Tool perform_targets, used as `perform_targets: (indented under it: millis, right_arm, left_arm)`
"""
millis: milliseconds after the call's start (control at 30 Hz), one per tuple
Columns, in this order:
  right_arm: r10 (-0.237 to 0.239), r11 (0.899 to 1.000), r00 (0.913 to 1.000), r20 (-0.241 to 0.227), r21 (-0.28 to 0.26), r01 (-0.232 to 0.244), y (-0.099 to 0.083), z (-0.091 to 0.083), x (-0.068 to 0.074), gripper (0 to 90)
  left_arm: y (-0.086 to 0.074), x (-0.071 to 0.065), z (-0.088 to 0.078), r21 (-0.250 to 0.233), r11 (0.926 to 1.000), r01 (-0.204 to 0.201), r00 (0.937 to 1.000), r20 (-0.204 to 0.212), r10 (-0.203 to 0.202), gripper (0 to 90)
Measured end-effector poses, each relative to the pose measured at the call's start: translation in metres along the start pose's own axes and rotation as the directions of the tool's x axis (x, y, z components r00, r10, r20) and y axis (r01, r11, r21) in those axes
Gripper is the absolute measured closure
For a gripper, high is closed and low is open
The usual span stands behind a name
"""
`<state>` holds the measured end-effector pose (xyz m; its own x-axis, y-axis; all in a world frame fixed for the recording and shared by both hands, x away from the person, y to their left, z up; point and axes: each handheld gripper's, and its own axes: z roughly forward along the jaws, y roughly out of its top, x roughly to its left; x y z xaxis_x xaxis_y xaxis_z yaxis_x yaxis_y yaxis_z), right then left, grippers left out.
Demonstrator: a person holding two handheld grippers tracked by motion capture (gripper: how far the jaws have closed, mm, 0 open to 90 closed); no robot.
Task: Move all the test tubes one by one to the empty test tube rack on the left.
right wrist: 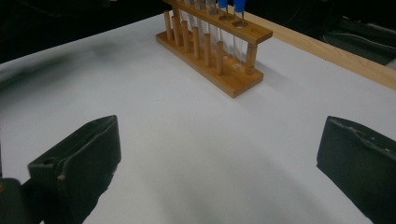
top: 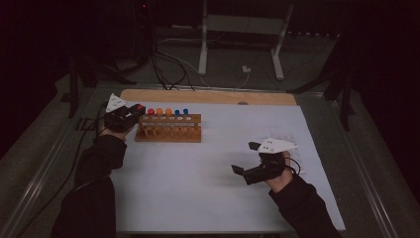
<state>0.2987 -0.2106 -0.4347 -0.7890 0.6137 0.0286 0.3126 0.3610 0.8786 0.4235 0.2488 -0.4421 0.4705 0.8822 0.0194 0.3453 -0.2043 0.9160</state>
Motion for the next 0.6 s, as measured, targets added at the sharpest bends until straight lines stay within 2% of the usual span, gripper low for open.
perform_targets:
  millis: [267, 500, 533, 600]
  right_arm:
    - [-0.001, 1.0, 1.0, -0.004, 0.001, 0.001, 0.0004, 0.0, 0.0002, 0.0]
    - [-0.001, 1.0, 1.0, -0.003, 0.0, 0.001, 0.0004, -0.0009, -0.0004, 0.0]
    - [0.0, 1.0, 1.0, -0.004, -0.001, 0.0, 0.0004, -0.001, -0.0005, 0.0]
    - [-0.002, 1.0, 1.0, -0.002, -0.002, 0.002, 0.0005, -0.0014, -0.0005, 0.0]
  left_arm:
    - [-0.0041, -0.0027, 0.0073, 0.05, 0.9986, -0.017, 0.9998, -0.011, 0.017, 71.6]
    - [-0.0024, -0.0041, 0.0073, 0.062, 0.998, -0.013, 0.9998, -0.014, 0.014, 71.1]
    - [-0.0018, -0.0042, 0.0056, 0.055, 0.9985, -0.006, 0.9999, -0.011, 0.007, 69.9]
    - [0.0, -0.0044, 0.0006, 0.035, 0.9994, 0.006, 1.0, 0.001, -0.006, 57.6]
